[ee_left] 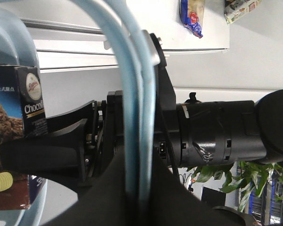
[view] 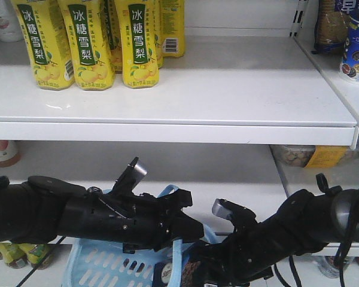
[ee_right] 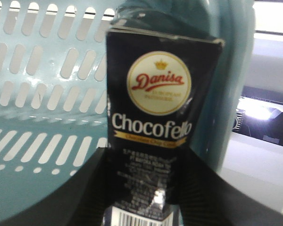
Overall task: Left arm holds basket, right arm returns cookies
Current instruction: 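Close the right gripper on the Chocofello cookie box and lift it, then raise the cookie box with the right gripper up to the upper shelf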
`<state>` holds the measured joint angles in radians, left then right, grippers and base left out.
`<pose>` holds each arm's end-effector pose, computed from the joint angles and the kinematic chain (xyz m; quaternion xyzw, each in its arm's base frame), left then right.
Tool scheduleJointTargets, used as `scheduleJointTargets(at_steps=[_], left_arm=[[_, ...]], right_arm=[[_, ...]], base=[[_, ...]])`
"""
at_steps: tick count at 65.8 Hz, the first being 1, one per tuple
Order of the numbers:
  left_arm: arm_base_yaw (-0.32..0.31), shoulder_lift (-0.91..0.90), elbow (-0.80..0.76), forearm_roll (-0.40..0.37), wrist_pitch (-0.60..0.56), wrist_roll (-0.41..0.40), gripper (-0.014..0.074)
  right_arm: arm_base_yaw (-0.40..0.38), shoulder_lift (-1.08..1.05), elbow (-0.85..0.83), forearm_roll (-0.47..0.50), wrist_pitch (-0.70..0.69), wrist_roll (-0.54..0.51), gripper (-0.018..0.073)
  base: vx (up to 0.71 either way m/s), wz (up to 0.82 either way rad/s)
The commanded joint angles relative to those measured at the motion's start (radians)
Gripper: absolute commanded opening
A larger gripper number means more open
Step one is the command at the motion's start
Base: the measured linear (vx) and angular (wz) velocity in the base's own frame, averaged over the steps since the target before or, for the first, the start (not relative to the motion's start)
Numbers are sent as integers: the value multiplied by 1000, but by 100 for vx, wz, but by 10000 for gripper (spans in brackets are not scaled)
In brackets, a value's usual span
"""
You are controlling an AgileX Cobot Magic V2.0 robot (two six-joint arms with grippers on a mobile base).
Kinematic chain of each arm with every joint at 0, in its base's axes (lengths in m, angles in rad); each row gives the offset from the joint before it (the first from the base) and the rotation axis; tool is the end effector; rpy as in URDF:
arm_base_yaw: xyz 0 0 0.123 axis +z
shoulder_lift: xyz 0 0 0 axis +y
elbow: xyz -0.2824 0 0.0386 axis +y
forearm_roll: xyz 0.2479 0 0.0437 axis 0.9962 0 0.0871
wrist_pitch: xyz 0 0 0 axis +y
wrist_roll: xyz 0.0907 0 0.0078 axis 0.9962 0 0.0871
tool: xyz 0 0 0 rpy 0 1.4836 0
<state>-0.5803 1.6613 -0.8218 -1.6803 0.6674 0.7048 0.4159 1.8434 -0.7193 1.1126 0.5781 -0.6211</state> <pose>0.2355 -0.2215 0.2011 -0.0403 0.8614 -0.4997 0.0816 0.2376 0.1538 0.1031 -0.0312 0.9597 0.2792 0.0099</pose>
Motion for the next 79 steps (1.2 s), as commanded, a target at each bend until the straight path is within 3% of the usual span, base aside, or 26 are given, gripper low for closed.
scheduleJointTargets(at_steps=[1, 43, 79], left_arm=[[0, -48, -29, -55, 42, 15, -6], [0, -48, -29, -55, 42, 15, -6], [0, -48, -29, -55, 42, 15, -6]], right_arm=[[-2, -32, -18, 13, -14, -18, 230], [-4, -204, -18, -11, -18, 11, 214], [-4, -484, -18, -435, -3, 390, 216]], base=[[0, 0], [0, 0], [0, 0]])
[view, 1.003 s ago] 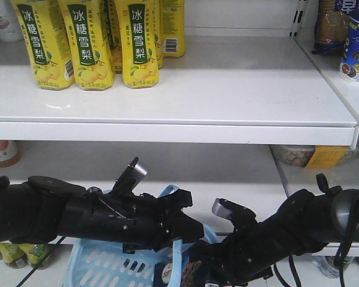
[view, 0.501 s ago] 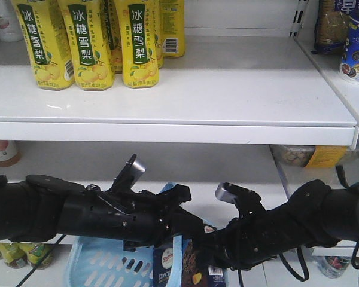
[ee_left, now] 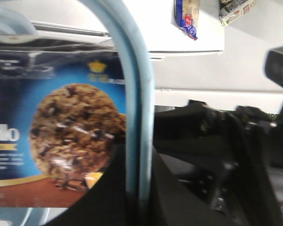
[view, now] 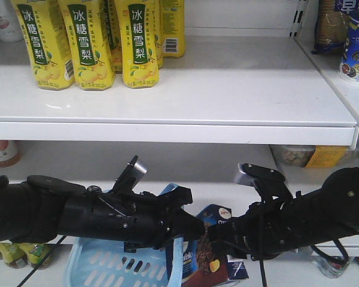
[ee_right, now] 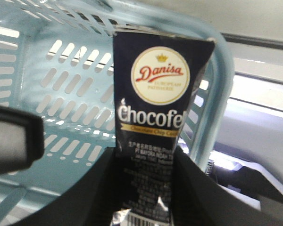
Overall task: Left arm holds basket, right arm returns cookies
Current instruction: 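Raise the cookie box with the right gripper up to the upper shelf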
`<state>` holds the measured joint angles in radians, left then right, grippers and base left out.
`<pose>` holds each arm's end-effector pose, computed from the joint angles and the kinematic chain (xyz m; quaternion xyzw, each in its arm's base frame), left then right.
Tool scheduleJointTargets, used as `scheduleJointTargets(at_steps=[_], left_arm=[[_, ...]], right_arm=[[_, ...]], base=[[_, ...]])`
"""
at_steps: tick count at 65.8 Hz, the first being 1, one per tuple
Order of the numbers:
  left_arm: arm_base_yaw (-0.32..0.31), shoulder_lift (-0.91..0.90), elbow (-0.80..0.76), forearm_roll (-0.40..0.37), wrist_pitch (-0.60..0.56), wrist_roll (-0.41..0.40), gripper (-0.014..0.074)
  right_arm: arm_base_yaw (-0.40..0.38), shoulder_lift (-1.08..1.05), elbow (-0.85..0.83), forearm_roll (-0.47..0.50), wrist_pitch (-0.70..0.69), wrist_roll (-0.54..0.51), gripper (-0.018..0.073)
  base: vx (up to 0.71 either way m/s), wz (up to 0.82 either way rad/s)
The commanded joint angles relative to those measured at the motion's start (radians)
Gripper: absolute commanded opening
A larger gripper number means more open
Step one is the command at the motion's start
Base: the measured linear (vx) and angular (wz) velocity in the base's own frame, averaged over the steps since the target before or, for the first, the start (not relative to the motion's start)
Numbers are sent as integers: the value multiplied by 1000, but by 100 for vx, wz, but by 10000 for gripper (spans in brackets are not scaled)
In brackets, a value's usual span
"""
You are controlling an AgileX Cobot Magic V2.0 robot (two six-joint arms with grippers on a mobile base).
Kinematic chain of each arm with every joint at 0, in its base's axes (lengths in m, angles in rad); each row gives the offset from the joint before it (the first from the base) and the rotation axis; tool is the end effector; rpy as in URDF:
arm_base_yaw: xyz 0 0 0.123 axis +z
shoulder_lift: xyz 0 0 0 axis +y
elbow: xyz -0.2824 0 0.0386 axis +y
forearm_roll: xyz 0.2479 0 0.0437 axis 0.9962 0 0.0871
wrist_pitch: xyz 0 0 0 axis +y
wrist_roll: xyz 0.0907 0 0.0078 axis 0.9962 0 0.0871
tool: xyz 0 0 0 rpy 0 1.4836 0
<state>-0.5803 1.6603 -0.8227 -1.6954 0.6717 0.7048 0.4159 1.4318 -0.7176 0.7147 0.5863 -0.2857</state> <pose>0.2359 -0.2220 0.2025 -0.0454 0.8582 -0.5049 0.0807 0.2190 0.1329 0.2033 -0.0799 0.9525 0.2526 0.1505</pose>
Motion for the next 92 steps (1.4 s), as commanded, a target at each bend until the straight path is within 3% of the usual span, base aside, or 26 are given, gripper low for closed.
scheduleJointTargets(at_steps=[1, 23, 44, 70, 92], left_arm=[[0, -47, -28, -40, 38, 15, -6], [0, -47, -28, -40, 38, 15, -6], [0, -47, -28, -40, 38, 15, -6], [0, -47, -28, -40, 38, 15, -6], [0, -47, -28, -40, 38, 15, -6]], right_arm=[[-4, -81, -20, -43, -10, 61, 216], [-4, -248, -20, -150, 34, 168, 216], [-4, -420, -20, -409, 64, 408, 216], [-4, -673, -38, -432, 118, 445, 216], [-4, -784, -232, -496, 189, 446, 216]], base=[[0, 0], [0, 0], [0, 0], [0, 0], [0, 0]])
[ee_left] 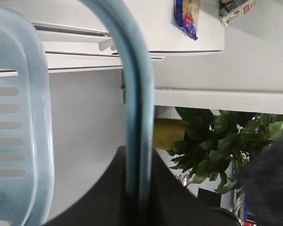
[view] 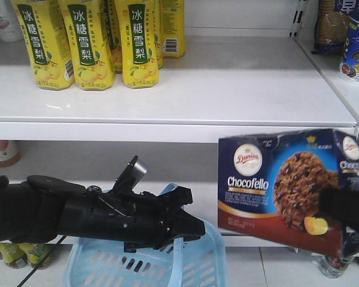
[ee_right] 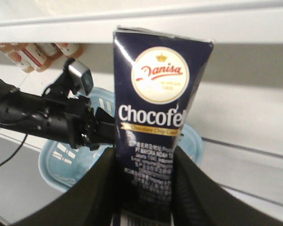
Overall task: Left arm holds basket, right arm returns cookies
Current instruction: 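Raise the cookie box with the right gripper up to the upper shelf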
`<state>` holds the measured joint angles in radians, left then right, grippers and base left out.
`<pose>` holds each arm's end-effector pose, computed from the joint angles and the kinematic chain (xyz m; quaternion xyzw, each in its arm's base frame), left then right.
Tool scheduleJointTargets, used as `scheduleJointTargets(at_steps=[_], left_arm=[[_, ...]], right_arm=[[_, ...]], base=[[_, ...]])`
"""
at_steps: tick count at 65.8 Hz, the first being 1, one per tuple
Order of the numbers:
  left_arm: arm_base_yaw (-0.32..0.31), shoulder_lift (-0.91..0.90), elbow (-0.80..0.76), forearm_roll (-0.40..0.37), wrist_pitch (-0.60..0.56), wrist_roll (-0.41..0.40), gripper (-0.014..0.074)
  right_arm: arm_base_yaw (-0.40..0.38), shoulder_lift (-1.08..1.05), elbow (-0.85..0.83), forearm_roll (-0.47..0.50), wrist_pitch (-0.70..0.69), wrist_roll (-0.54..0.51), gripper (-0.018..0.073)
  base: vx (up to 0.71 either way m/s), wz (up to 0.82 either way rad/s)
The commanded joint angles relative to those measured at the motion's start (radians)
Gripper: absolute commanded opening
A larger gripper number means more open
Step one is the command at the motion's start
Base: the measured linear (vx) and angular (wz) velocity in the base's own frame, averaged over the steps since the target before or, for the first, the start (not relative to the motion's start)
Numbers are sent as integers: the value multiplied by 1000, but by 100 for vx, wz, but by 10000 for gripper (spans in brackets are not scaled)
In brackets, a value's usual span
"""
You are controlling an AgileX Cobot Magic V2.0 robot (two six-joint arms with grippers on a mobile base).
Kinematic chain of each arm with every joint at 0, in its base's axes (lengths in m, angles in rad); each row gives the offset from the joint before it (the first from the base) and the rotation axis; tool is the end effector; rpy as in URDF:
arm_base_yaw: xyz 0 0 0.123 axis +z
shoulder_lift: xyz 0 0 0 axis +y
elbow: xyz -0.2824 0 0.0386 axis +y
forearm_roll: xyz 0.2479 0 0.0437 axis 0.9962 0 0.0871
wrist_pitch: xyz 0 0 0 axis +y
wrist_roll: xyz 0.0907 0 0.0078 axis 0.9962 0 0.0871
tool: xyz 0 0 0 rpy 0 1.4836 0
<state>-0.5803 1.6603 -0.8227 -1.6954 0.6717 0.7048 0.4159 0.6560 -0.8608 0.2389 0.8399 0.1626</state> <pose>0.2359 -0.2220 0.2025 -0.0454 0.8582 -0.5049 0.0807 0.0948 0.0594 0.3734 -0.0836 0.8622 0.2501 0.4326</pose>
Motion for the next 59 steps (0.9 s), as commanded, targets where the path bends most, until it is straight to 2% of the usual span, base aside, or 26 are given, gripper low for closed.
scheduleJointTargets(at_steps=[1, 11, 22, 35, 52, 59], left_arm=[[0, -47, -28, -40, 38, 15, -6], [0, -47, -28, -40, 38, 15, -6], [0, -47, -28, -40, 38, 15, -6], [0, -47, -28, -40, 38, 15, -6], [0, -47, -28, -40, 38, 15, -6], [0, -47, -28, -40, 38, 15, -6]], right_arm=[[-4, -8, -98, -26, -65, -2, 216], [-4, -8, -173, -120, -118, 22, 216], [-4, -5, -186, -260, -294, 98, 216], [-4, 55, -186, -362, -485, 98, 216], [-4, 226, -186, -500, -630, 99, 216], [-4, 296, -186, -528, -668, 99, 216]], base=[[0, 0], [0, 0], [0, 0], [0, 0], [0, 0], [0, 0]])
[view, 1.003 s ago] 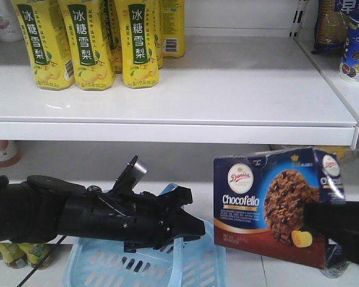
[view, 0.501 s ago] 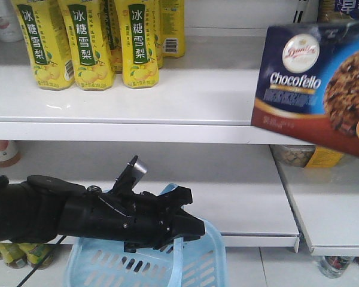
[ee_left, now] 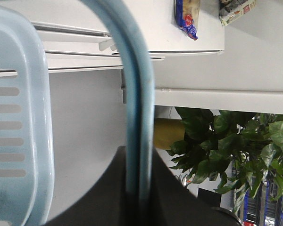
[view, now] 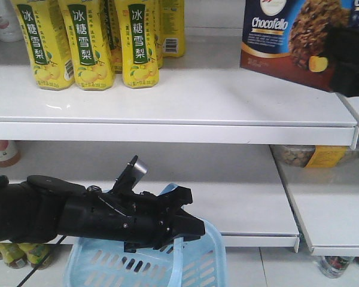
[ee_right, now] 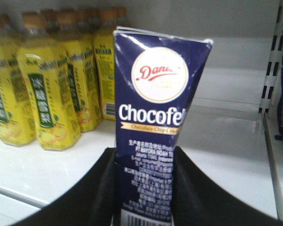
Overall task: Left arm holds basket, right arm returns cookies
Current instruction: 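Raise the cookie box with the right gripper up to the upper shelf, then set the cookie box upright on the shelf and open the right gripper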
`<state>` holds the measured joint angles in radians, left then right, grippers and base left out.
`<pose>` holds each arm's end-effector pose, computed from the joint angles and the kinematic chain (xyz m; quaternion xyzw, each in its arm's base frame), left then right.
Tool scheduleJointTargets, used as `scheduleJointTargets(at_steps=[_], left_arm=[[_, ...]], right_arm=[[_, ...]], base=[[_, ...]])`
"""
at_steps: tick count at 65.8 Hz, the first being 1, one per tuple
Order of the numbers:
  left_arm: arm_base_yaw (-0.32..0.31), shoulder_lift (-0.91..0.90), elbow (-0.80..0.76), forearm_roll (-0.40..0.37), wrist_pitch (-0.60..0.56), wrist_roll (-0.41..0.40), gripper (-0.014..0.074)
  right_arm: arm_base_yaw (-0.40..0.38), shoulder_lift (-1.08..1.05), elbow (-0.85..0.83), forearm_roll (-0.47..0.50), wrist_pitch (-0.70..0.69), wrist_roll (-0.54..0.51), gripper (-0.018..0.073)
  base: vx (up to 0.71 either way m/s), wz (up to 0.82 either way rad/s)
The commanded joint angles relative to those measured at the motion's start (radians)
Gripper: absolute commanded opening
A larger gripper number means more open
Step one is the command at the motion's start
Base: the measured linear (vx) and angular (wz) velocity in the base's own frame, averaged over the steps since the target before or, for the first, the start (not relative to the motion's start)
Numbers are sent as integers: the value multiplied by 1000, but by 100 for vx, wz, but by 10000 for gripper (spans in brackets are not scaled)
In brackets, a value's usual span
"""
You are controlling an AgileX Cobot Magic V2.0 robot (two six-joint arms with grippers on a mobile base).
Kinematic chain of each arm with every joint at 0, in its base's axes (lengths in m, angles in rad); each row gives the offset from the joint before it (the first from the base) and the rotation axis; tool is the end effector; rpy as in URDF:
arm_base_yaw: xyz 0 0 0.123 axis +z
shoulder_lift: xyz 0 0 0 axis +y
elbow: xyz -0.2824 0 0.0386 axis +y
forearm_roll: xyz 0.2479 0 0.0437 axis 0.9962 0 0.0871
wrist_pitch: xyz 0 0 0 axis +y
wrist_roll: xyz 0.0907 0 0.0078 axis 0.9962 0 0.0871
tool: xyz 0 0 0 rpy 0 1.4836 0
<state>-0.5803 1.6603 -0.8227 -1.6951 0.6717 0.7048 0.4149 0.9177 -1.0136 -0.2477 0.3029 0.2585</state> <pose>0.2358 -0.2220 0.2025 -0.0452 0.8583 -0.5048 0.0807 0.1783 0.0712 0.4278 -0.1216 0.7352 0.1177 0.6564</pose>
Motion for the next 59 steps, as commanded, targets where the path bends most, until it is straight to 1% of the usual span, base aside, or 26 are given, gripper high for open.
scheduleJointTargets(at_steps=[1, 11, 15, 24, 27, 44, 59], left_arm=[[0, -47, -28, -40, 38, 15, -6], [0, -47, -28, -40, 38, 15, -6], [0, -47, -28, -40, 38, 15, -6], [0, -47, -28, -41, 38, 15, -6], [0, -47, -28, -41, 38, 15, -6], [0, -47, -28, -40, 38, 15, -6], [0, -47, -28, -40, 38, 15, -6]], right_arm=[[-3, 47, -33, -44, -136, 3, 216], [-8, 122, -33, -67, -164, 3, 216], [-37, 147, -33, -65, -174, 22, 216], [-127, 183, -33, -63, -206, 113, 216], [-149, 193, -33, -63, -218, 123, 216], [-201, 255, -33, -70, -273, 93, 216], [-202, 352, -33, -81, -314, 87, 216]], base=[[0, 0], [0, 0], [0, 0], [0, 0], [0, 0], [0, 0], [0, 0]])
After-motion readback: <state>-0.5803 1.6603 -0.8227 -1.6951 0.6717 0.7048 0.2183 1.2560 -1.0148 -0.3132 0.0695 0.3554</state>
